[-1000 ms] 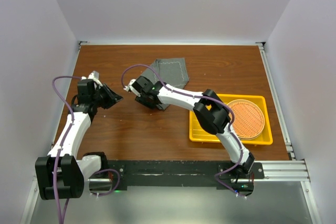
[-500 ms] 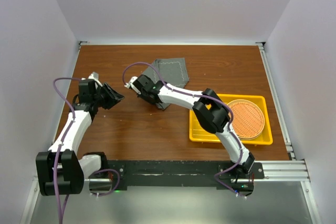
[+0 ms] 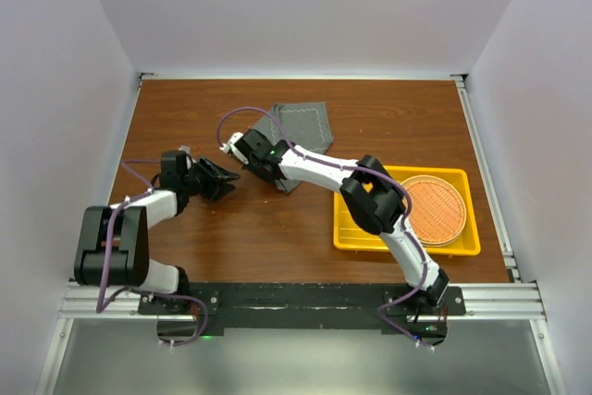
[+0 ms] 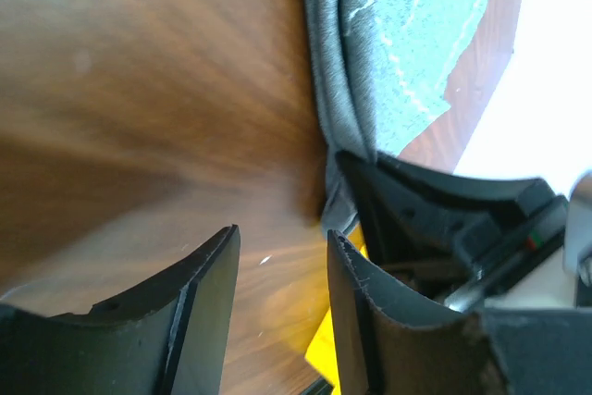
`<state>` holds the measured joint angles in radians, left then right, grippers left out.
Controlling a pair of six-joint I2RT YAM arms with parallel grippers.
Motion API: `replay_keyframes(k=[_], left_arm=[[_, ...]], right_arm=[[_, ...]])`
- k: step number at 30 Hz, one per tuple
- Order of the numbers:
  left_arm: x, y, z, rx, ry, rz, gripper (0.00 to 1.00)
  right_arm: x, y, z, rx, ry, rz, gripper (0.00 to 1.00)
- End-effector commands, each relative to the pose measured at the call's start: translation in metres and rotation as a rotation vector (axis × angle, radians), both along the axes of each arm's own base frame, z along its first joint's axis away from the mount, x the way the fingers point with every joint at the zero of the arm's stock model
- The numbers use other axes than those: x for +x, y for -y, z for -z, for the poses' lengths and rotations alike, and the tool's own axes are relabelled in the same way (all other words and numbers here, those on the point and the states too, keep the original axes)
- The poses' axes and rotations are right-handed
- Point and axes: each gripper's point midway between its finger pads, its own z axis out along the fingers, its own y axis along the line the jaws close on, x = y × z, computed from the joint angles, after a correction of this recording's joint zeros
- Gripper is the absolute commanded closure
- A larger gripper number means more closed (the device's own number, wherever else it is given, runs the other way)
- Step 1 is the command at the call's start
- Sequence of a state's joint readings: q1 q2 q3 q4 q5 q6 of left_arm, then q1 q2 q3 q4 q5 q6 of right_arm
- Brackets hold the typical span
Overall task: Fold the napkin, place the utensils inside, and roll it up
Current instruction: Roll the napkin with the utensil
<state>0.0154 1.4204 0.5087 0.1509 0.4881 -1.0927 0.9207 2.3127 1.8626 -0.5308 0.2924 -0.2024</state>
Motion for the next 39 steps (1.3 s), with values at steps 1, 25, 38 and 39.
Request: replay_keyframes(k=[1,25,38,39], left_arm=[[0.038,0.024,-0.028,-0.111,0.115,-0.031,0.50],[0.068,0.062,0.041,-0.082,-0.106,-0.120,0.35],[0.038,0.055,0.097,0.173,-0.330,-0.094,0.76],[0.038,0.055,0.095,0.172,-0.321,-0.090,0.80]], right_arm=[[-0.029,0.010,0.048,-0.029,-0.183,-0.011,1.00],[-0.047,-0.008,0.034,0.124,-0.303,-0.002,1.00],[-0.044,-0.016,0.021,0.149,-0.279,-0.071,1.00],[-0.044,-0.016,0.020,0.149,-0.277,-0.074,1.00]])
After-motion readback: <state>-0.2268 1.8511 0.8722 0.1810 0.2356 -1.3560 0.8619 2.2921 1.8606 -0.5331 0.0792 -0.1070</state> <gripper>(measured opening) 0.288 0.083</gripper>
